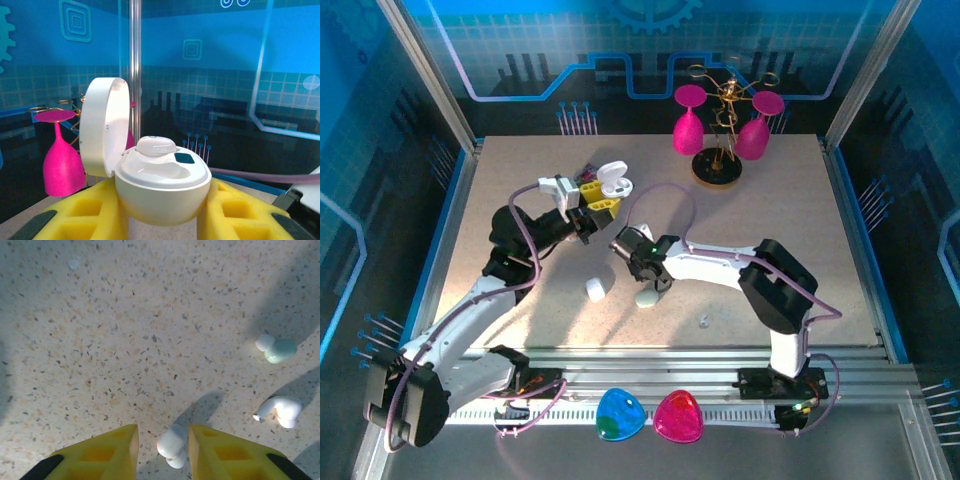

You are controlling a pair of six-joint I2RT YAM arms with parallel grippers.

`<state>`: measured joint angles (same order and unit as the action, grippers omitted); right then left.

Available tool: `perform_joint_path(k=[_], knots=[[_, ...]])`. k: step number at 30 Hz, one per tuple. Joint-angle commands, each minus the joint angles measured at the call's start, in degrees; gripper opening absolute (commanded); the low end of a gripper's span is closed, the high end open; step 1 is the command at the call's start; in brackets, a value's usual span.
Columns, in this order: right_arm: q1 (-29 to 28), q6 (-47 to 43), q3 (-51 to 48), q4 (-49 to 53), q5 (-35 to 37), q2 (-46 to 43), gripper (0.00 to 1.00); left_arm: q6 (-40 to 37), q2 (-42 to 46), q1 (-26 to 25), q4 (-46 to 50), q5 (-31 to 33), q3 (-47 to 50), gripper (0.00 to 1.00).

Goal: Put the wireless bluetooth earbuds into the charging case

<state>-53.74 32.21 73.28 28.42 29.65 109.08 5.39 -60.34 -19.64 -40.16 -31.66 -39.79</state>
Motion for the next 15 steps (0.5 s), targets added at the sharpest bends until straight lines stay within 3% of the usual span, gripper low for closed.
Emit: perform_joint_path(k=[1, 15], knots=[[-0.67, 1.68, 2.84, 4.03, 2.24, 2.58, 0.31, -1.44, 1.19, 0.65, -0.07, 0.95, 0.77, 0.21], [-0.92, 0.71, 5.46, 6.24, 3.56, 6.49, 0.28, -1.19, 1.03, 0.7, -0.61, 0.83, 1.03, 0.21]])
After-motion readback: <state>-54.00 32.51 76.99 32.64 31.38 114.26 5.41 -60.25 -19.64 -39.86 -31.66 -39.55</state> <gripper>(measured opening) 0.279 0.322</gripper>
